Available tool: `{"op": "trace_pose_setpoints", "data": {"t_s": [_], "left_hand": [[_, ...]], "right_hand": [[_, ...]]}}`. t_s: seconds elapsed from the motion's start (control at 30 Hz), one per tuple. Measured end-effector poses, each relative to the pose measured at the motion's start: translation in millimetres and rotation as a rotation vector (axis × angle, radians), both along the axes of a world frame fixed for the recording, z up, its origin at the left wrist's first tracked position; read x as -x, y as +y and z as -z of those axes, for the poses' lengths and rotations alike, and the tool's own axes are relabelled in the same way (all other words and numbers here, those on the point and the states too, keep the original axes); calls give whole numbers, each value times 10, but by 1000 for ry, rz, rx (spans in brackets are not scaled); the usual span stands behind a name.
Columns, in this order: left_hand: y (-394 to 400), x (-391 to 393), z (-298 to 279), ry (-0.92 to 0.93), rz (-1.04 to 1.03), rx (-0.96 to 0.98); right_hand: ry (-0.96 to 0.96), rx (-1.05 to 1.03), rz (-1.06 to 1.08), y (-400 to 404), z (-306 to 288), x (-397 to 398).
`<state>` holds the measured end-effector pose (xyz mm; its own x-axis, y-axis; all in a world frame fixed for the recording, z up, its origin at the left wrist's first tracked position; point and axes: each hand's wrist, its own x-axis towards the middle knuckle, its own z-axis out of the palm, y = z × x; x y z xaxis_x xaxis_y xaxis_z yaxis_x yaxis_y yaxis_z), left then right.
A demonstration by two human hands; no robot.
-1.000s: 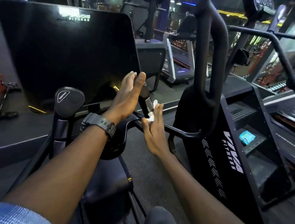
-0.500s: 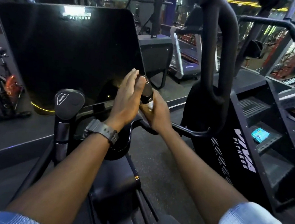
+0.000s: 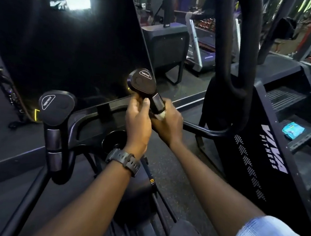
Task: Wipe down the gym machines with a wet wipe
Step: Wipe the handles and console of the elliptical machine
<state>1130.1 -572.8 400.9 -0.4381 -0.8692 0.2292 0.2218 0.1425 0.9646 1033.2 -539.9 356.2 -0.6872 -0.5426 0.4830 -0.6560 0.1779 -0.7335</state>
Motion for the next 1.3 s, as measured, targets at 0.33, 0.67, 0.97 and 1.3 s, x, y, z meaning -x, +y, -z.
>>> {"op": "trace_pose_setpoints", "data": {"t_s": [0.33, 0.67, 0.97, 1.3], "left_hand": [[-111, -27, 242, -52, 79, 50], [-79, -68, 494, -152, 162, 24], [49, -19, 590, -158, 136, 1], [19, -18, 592, -159, 116, -14]], "right_hand": [[-108, 260, -135, -13, 35, 72], [-656, 403, -228, -26, 269, 106], [-1026, 301, -258, 32, 710, 172], [-1376, 833, -198, -131, 730, 123]]}}
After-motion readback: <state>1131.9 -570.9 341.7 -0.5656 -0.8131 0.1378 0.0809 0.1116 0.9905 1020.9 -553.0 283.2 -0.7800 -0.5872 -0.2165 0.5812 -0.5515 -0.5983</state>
